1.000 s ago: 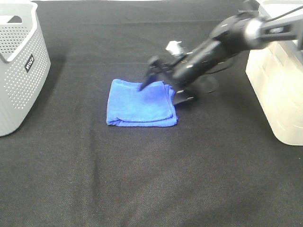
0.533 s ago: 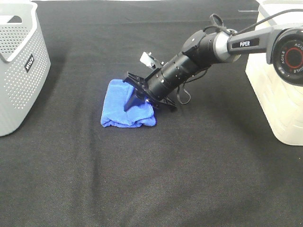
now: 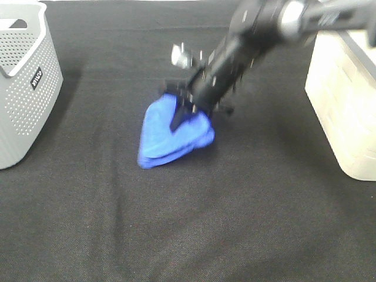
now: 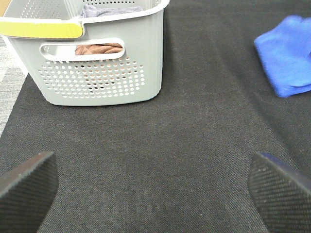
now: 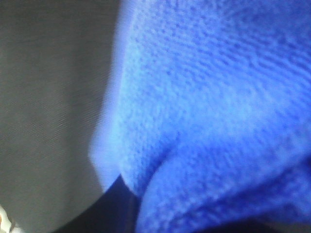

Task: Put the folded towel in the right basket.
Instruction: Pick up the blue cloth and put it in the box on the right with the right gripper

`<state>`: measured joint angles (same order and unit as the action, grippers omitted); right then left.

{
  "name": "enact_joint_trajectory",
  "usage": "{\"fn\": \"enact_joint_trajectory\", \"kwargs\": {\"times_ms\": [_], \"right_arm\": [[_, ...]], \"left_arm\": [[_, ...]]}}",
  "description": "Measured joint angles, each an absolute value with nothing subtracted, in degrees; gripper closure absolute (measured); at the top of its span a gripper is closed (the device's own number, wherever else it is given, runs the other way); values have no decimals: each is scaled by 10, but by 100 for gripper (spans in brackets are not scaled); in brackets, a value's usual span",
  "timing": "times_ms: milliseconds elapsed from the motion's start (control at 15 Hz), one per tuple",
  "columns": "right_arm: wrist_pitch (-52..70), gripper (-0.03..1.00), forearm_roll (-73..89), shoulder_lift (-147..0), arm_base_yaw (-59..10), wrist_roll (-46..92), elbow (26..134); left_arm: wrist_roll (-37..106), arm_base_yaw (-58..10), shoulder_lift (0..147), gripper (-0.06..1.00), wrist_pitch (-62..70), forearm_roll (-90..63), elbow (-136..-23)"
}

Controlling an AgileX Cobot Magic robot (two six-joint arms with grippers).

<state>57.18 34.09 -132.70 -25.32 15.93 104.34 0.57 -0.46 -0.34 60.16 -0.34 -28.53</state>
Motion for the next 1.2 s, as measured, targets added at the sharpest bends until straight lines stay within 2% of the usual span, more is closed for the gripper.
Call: {"fn": "enact_joint_trajectory", "kwargs": {"times_ms": [267,600,667,733,800,933,1200], "right_arm": [[662,77,326,-1157,-213,153,1043],[692,77,311,-952,39,142,1043],[692,77,311,-952,39,142,1043],[692,77,293,-934,103,144,1043],[693,77,272,-933,133,144,1043],[694,77,205,-948,162,139,1043],[697,77,127,-1016,162,109,1043]], "left_arm": [[6,-5,-3,-4,602,-3,-285],[6,-5,-3,-4,602,-3,-285],[6,-5,-3,-4,602,-3,-285],[6,-5,-3,-4,602,-3,-285],[6,-5,-3,-4,602,-3,-285],[6,-5,-3,-4,602,-3,-285],[6,-5,-3,-4,602,-3,-285]]}}
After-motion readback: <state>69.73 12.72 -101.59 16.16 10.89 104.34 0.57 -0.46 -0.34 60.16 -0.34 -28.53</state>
